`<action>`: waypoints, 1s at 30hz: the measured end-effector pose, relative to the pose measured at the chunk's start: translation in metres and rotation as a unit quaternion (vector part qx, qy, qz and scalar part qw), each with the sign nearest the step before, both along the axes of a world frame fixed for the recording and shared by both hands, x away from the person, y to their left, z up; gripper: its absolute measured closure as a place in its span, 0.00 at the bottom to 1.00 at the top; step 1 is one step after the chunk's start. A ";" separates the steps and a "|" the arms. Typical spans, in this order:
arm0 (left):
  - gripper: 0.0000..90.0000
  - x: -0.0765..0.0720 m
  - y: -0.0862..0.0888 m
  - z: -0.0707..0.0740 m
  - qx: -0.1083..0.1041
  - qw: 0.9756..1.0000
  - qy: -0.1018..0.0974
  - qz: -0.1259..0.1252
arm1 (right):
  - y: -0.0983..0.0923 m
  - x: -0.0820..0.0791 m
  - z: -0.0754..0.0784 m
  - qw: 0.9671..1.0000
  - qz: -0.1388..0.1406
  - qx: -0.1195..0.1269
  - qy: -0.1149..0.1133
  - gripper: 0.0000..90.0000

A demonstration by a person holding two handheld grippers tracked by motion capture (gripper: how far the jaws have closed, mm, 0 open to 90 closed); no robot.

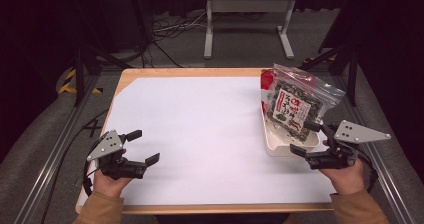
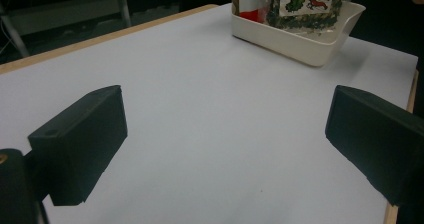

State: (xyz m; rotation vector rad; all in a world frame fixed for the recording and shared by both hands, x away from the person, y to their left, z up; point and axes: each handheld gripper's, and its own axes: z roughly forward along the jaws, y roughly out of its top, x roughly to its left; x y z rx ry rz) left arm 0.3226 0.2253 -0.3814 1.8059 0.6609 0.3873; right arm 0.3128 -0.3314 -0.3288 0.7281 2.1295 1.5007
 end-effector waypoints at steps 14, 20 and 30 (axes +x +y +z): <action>0.04 0.002 -0.004 -0.005 0.003 1.000 0.003 -0.010 | 0.023 0.009 -0.041 1.000 0.014 -0.001 0.016 0.04; 0.04 0.001 -0.004 -0.006 0.000 1.000 0.006 -0.009 | 0.029 0.012 -0.058 1.000 0.022 -0.003 0.019 0.04; 0.04 0.002 -0.003 -0.007 0.002 1.000 0.007 -0.008 | 0.039 0.015 -0.077 0.999 0.027 -0.017 0.028 0.02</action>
